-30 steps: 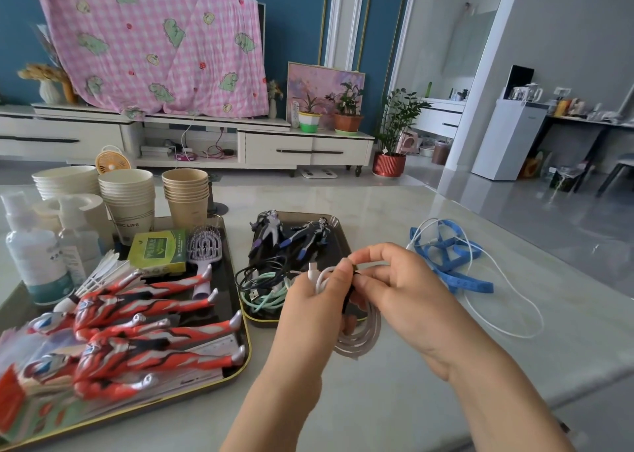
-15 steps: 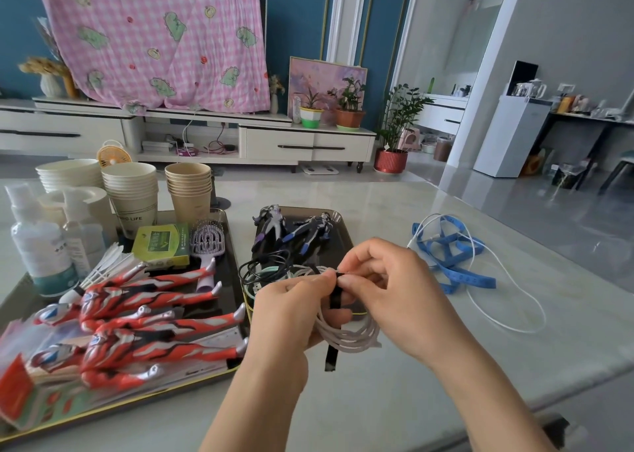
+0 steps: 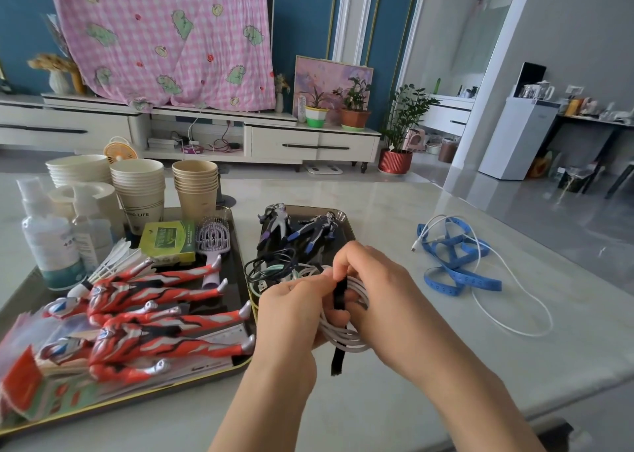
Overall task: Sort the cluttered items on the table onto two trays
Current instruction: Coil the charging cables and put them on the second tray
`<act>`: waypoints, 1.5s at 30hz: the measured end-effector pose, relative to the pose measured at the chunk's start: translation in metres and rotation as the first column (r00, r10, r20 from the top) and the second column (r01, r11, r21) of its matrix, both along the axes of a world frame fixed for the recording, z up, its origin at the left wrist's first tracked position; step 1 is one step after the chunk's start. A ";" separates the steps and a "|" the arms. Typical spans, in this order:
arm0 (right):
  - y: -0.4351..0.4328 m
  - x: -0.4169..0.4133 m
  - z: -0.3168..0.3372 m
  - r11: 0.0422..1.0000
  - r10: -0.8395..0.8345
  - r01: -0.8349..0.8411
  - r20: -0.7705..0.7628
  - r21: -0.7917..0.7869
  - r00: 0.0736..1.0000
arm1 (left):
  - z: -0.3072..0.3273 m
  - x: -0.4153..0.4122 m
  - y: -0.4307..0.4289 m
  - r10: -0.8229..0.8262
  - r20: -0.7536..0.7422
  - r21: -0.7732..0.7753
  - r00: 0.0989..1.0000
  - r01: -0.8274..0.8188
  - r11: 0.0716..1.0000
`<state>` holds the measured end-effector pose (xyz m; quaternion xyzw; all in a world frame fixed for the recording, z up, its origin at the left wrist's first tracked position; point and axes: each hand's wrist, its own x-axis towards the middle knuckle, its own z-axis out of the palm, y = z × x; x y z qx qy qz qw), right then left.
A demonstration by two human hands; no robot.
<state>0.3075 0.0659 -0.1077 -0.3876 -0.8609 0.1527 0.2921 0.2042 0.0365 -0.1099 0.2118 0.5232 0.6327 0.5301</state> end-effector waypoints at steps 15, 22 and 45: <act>0.009 0.008 -0.001 0.955 0.012 -0.155 -0.490 -0.253 0.871 | -0.001 0.000 0.000 0.015 -0.039 0.036 0.999 -0.014 0.999; 0.008 0.004 -0.002 0.932 -0.191 -0.043 -0.591 -0.359 0.784 | 0.001 0.005 -0.002 -0.015 -0.112 0.084 0.994 0.024 0.996; 0.021 -0.014 0.000 0.945 -0.214 0.099 -0.361 -0.312 0.908 | -0.008 0.001 0.009 0.124 -0.302 0.204 0.945 -0.063 0.977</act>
